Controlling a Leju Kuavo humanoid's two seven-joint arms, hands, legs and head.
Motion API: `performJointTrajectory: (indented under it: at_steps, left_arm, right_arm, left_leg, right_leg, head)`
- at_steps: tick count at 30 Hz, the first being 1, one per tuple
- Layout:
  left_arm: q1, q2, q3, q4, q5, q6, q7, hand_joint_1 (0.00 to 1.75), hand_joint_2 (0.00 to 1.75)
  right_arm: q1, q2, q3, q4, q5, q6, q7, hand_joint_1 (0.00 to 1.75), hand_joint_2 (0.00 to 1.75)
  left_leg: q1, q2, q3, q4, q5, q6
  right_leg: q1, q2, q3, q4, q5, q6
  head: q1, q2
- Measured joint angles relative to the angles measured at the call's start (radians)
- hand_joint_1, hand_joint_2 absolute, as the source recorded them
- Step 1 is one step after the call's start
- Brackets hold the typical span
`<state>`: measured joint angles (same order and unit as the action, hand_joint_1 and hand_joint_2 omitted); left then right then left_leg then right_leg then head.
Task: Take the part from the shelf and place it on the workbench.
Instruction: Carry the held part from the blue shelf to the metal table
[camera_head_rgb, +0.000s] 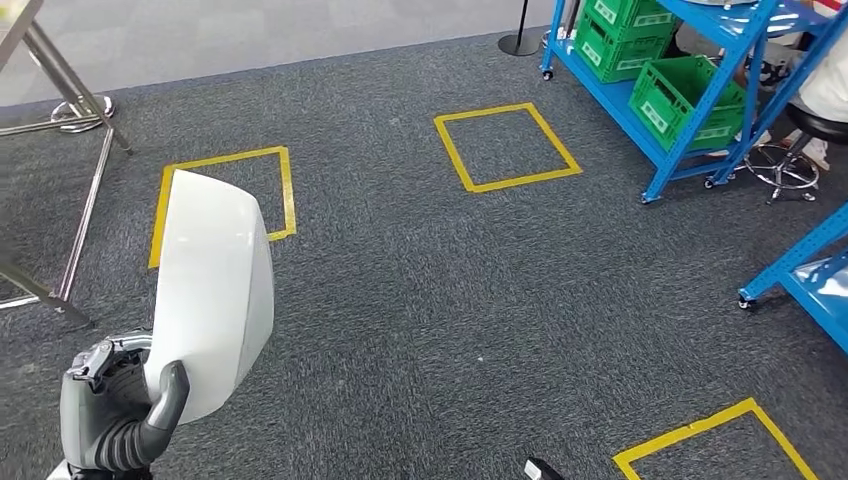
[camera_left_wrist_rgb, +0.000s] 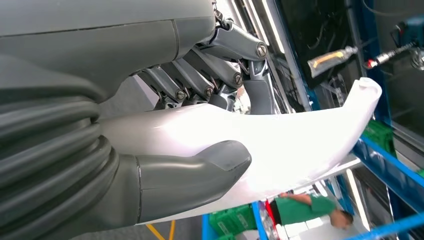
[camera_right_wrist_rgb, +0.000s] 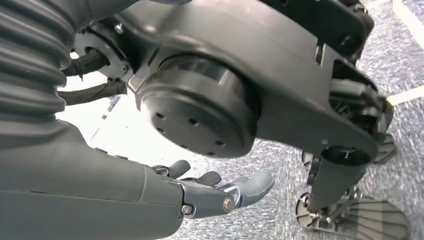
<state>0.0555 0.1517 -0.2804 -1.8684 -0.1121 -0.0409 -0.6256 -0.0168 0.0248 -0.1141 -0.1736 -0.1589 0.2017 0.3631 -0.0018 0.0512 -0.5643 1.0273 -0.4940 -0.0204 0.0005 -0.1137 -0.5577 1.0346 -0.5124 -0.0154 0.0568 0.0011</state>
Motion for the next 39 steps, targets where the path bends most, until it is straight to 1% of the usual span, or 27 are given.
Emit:
performJointTrajectory:
  at_steps: [2, 4, 6, 7, 8, 9, 10, 12, 14, 15, 16, 17, 19, 21, 22, 23, 24, 25, 26, 27, 29, 30, 32, 34, 36, 38, 39]
  left_arm:
    - [0.003, -0.002, 0.0, -0.006, -0.005, 0.0, 0.007, 1.75, 1.75]
    - [0.003, -0.007, 0.0, -0.011, -0.007, 0.0, 0.013, 1.75, 1.75]
    - [0.002, -0.012, 0.0, -0.013, -0.008, -0.001, 0.015, 1.75, 1.75]
    - [0.003, -0.013, 0.0, -0.013, -0.008, -0.001, 0.016, 1.75, 1.75]
    - [0.005, -0.014, 0.0, -0.013, -0.008, -0.001, 0.016, 1.75, 1.75]
    - [0.007, -0.014, 0.0, -0.012, -0.008, -0.001, 0.016, 1.75, 1.75]
    - [0.008, -0.014, 0.0, -0.012, -0.008, -0.001, 0.017, 1.75, 1.75]
    - [0.008, -0.014, 0.0, -0.012, -0.008, -0.001, 0.017, 1.75, 1.75]
    - [0.01, -0.014, 0.0, -0.013, -0.009, -0.001, 0.017, 1.75, 1.75]
    - [0.012, -0.014, 0.0, -0.013, -0.009, -0.001, 0.017, 1.75, 1.75]
    - [0.014, -0.014, 0.0, -0.013, -0.011, -0.002, 0.017, 1.75, 1.75]
    - [0.016, -0.014, 0.0, -0.013, -0.013, -0.002, 0.017, 1.75, 1.75]
    - [0.014, -0.014, 0.0, -0.014, -0.018, -0.005, 0.019, 1.75, 1.75]
    - [0.009, -0.015, -0.001, -0.013, -0.022, -0.009, 0.023, 1.75, 1.75]
    - [0.008, -0.016, -0.001, -0.011, -0.024, -0.011, 0.025, 1.75, 1.75]
    - [0.008, -0.017, -0.001, -0.01, -0.025, -0.011, 0.026, 1.75, 1.75]
    - [0.008, -0.017, -0.001, -0.008, -0.025, -0.012, 0.027, 1.75, 1.75]
    - [0.009, -0.017, -0.001, -0.007, -0.025, -0.012, 0.028, 1.75, 1.75]
    - [0.008, -0.017, -0.001, -0.007, -0.026, -0.012, 0.029, 1.75, 1.75]
    - [0.007, -0.017, -0.001, -0.007, -0.026, -0.012, 0.029, 1.75, 1.75]
    - [0.005, -0.018, -0.001, -0.007, -0.026, -0.012, 0.029, 1.75, 1.75]
    - [0.004, -0.018, -0.001, -0.007, -0.026, -0.012, 0.029, 1.75, 1.75]
    - [0.005, -0.018, -0.001, -0.008, -0.026, -0.012, 0.029, 1.75, 1.75]
    - [0.004, -0.019, -0.001, -0.009, -0.026, -0.012, 0.029, 1.75, 1.75]
    - [0.0, -0.022, -0.001, -0.009, -0.026, -0.013, 0.029, 1.75, 1.75]
    - [-0.001, -0.023, -0.001, -0.008, -0.026, -0.013, 0.03, 1.75, 1.75]
    - [0.0, -0.023, -0.001, -0.007, -0.026, -0.013, 0.03, 1.75, 1.75]
  right_arm:
    - [-0.003, 0.0, 0.0, 0.0, -0.001, 0.003, 0.002, 0.0, 1.75]
    - [-0.005, 0.0, 0.0, 0.0, -0.002, 0.009, 0.002, 0.0, 1.75]
    - [-0.002, -0.001, 0.001, 0.0, -0.002, 0.012, -0.003, 0.0, 1.75]
    - [0.0, -0.001, 0.001, 0.0, -0.001, 0.012, -0.004, 0.0, 1.75]
    - [0.002, -0.001, 0.001, 0.0, 0.0, 0.011, -0.003, 0.0, 1.75]
    - [0.004, -0.001, 0.001, 0.0, 0.0, 0.012, -0.001, 0.0, 1.75]
    - [0.005, -0.001, 0.001, 0.0, 0.001, 0.011, 0.001, 0.0, 1.75]
    - [0.005, -0.001, 0.001, 0.0, 0.001, 0.01, 0.003, 0.0, 1.75]
    - [0.004, -0.001, 0.001, 0.0, 0.001, 0.009, 0.0, 0.0, 1.75]
    - [0.004, -0.001, 0.001, 0.0, 0.001, 0.01, 0.001, 0.0, 1.75]
    - [0.003, -0.001, 0.001, 0.0, 0.0, 0.011, 0.002, 0.0, 1.75]
    - [0.002, 0.0, 0.001, 0.0, -0.002, 0.011, 0.006, 0.0, 1.75]
    - [0.002, 0.001, 0.0, 0.0, -0.008, 0.009, 0.008, 0.0, 1.75]
    - [0.005, 0.001, 0.0, 0.0, -0.011, 0.007, 0.004, 0.0, 1.75]
    - [0.007, 0.001, 0.0, 0.0, -0.012, 0.007, 0.003, 0.0, 1.75]
    - [0.008, 0.002, 0.0, 0.0, -0.012, 0.007, 0.003, 0.0, 1.75]
    - [0.008, 0.002, 0.0, 0.0, -0.012, 0.007, 0.003, 0.0, 1.75]
    - [0.008, 0.002, 0.0, 0.0, -0.012, 0.007, 0.003, 0.0, 1.75]
    - [0.008, 0.003, 0.0, 0.0, -0.012, 0.007, 0.003, 0.0, 1.75]
    - [0.007, 0.003, 0.0, 0.0, -0.012, 0.007, 0.003, 0.0, 1.75]
    - [0.007, 0.004, 0.0, 0.0, -0.012, 0.007, 0.001, 0.0, 1.75]
    - [0.006, 0.004, 0.0, 0.0, -0.012, 0.007, 0.0, 0.0, 1.75]
    - [0.003, 0.004, 0.0, 0.0, -0.013, 0.007, 0.0, 0.0, 1.75]
    - [0.001, 0.005, 0.0, 0.0, -0.013, 0.007, 0.001, 0.0, 1.75]
    - [0.002, 0.005, 0.0, 0.0, -0.013, 0.007, 0.0, 0.0, 1.75]
    - [0.006, 0.005, 0.0, 0.0, -0.013, 0.007, -0.001, 0.0, 1.75]
    - [0.008, 0.005, 0.0, 0.0, -0.012, 0.007, 0.0, 0.0, 1.75]
  left_leg:
    - [0.002, -0.024, 0.001, -0.005, 0.005, 0.012]
    - [0.007, -0.045, 0.005, -0.013, 0.011, 0.023]
    - [0.01, -0.064, 0.005, -0.015, 0.013, 0.029]
    - [0.01, -0.075, 0.004, -0.014, 0.013, 0.03]
    - [0.01, -0.088, 0.003, -0.012, 0.013, 0.03]
    - [0.01, -0.101, 0.003, -0.01, 0.012, 0.029]
    - [0.011, -0.114, 0.003, -0.007, 0.011, 0.028]
    - [0.011, -0.137, 0.001, 0.0, 0.007, 0.02]
    - [0.011, -0.157, -0.004, 0.004, 0.006, 0.008]
    - [0.011, -0.166, -0.007, 0.003, 0.007, 0.001]
    - [0.013, -0.174, -0.01, 0.0, 0.009, -0.006]
    - [0.014, -0.171, -0.012, 0.001, 0.008, -0.012]
    - [0.013, -0.127, -0.031, 0.04, -0.019, -0.021]
    - [0.013, -0.076, -0.082, 0.149, -0.079, -0.027]
    - [0.013, -0.067, -0.112, 0.211, -0.106, -0.029]
    - [0.013, -0.064, -0.132, 0.254, -0.118, -0.03]
    - [0.013, -0.061, -0.138, 0.266, -0.112, -0.031]
    - [0.013, -0.058, -0.124, 0.239, -0.089, -0.029]
    - [0.012, -0.048, -0.093, 0.18, -0.054, -0.027]
    - [0.009, -0.027, -0.057, 0.11, -0.026, -0.022]
    - [0.002, 0.001, -0.011, 0.015, 0.006, -0.007]
    - [-0.002, 0.005, -0.006, 0.002, 0.007, 0.0]
    - [-0.001, -0.017, -0.008, -0.002, 0.013, 0.011]
    - [0.005, -0.036, -0.005, -0.01, 0.02, 0.023]
    - [0.008, -0.055, -0.005, -0.013, 0.025, 0.031]
    - [0.009, -0.077, -0.009, -0.011, 0.026, 0.033]
    - [0.009, -0.09, -0.01, -0.009, 0.026, 0.033]
  right_leg:
    - [-0.002, -0.008, 0.004, 0.001, -0.004, 0.012]
    - [-0.006, 0.036, -0.014, 0.048, -0.036, 0.024]
    - [-0.009, 0.093, -0.071, 0.167, -0.095, 0.031]
    - [-0.009, 0.102, -0.102, 0.228, -0.117, 0.032]
    - [-0.01, 0.106, -0.124, 0.266, -0.123, 0.033]
    - [-0.011, 0.108, -0.129, 0.267, -0.108, 0.033]
    - [-0.012, 0.112, -0.116, 0.231, -0.077, 0.032]
    - [-0.018, 0.141, -0.057, 0.099, -0.012, 0.031]
    - [-0.018, 0.168, -0.021, 0.019, 0.009, 0.025]
    - [-0.016, 0.17, -0.019, 0.013, 0.004, 0.02]
    - [-0.015, 0.161, -0.017, 0.011, 0.007, 0.013]
    - [-0.016, 0.151, -0.015, 0.007, 0.009, 0.005]
    - [-0.017, 0.129, -0.009, 0.0, 0.012, -0.01]
    - [-0.015, 0.105, -0.008, -0.002, 0.011, -0.02]
    - [-0.013, 0.092, -0.008, -0.002, 0.01, -0.022]
    - [-0.012, 0.079, -0.008, -0.002, 0.009, -0.024]
    - [-0.011, 0.067, -0.007, -0.001, 0.007, -0.024]
    - [-0.011, 0.055, -0.005, -0.001, 0.006, -0.024]
    - [-0.01, 0.045, -0.002, 0.0, 0.004, -0.023]
    - [-0.009, 0.035, 0.001, 0.0, 0.001, -0.02]
    - [-0.004, 0.018, 0.007, 0.001, -0.004, -0.011]
    - [-0.002, 0.01, 0.008, 0.001, -0.005, -0.006]
    - [-0.003, -0.002, 0.011, 0.0, -0.006, 0.005]
    - [-0.007, 0.033, 0.001, 0.027, -0.027, 0.018]
    - [-0.011, 0.088, -0.047, 0.129, -0.082, 0.028]
    - [-0.012, 0.105, -0.108, 0.248, -0.126, 0.032]
    - [-0.013, 0.106, -0.121, 0.27, -0.122, 0.033]
  head:
    - [0.001, 0.0]
    - [0.003, 0.0]
    - [0.006, 0.0]
    - [0.006, 0.0]
    - [0.006, 0.0]
    - [0.006, 0.0]
    - [0.006, 0.0]
    - [0.006, 0.0]
    - [0.006, 0.0]
    - [0.005, 0.0]
    - [0.005, 0.0]
    - [0.005, 0.0]
    - [0.001, 0.0]
    - [-0.003, 0.0]
    - [-0.003, 0.0]
    - [-0.003, 0.0]
    - [-0.003, 0.0]
    - [-0.003, 0.0]
    - [-0.003, 0.0]
    - [-0.003, 0.0]
    - [-0.003, 0.0]
    - [-0.002, 0.0]
    - [-0.002, 0.0]
    - [-0.001, 0.0]
    - [0.001, 0.0]
    - [0.003, 0.0]
    - [0.003, 0.0]
